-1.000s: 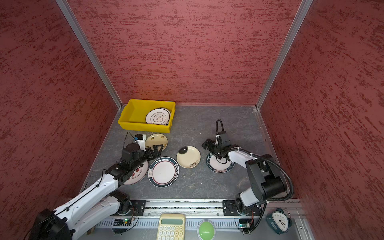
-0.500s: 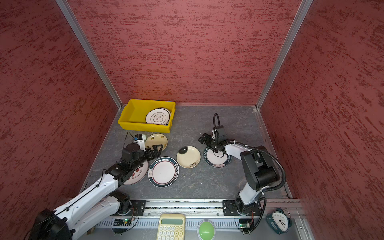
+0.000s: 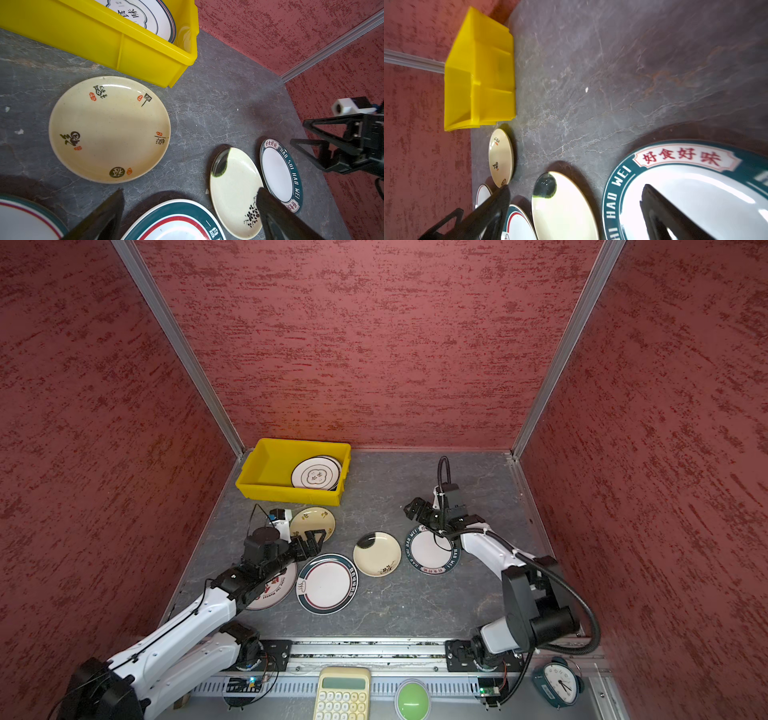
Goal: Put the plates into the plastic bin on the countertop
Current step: 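Lower the right gripper onto the edge of the green-rimmed HAO SHI HAO WEI plate, then grasp the green-rimmed plate edge with the right gripper and tilt it up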
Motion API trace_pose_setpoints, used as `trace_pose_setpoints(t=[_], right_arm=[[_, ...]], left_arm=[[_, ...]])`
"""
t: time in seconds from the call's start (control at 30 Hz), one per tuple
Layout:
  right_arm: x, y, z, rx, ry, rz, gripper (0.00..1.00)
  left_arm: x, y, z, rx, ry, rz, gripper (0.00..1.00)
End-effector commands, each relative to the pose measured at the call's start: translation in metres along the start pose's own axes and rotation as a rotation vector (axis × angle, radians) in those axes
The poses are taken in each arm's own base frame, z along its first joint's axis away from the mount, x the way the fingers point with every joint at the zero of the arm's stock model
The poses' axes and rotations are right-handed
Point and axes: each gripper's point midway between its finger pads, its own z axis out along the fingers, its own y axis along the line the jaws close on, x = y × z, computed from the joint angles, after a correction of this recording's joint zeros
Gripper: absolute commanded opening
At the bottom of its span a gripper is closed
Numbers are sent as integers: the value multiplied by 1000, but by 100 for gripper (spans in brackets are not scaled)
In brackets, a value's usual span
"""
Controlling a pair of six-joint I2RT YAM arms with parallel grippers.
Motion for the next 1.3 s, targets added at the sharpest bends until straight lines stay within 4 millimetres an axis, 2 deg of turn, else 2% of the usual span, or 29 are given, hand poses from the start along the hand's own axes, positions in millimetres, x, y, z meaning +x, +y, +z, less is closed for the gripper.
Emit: trace_pose_setpoints(t=[0.0,0.17,0.43,0.63,1.0,1.27], right_arm=[[9,-31,-25,127,-15,-7,99],[27,-66,-54,212,-63,74,99],[62,-98,-66,237,-47,173,99],[80,-113,-62,248,-22,219,99],[84,-119,-48,231,-13,260,98],[86,-125,-39,220,-27,313,77]], left_arm=[[-10,-18,-4,79,-30,41,99],[-8,-45,-6,245,-36,73,99],[-1,-81,-10,455,-10,109,99],[0,-83,-11,459,-15,125,99],[0,-79,-9,432,-14,125,99],[1,-75,-7,413,-15,122,99]])
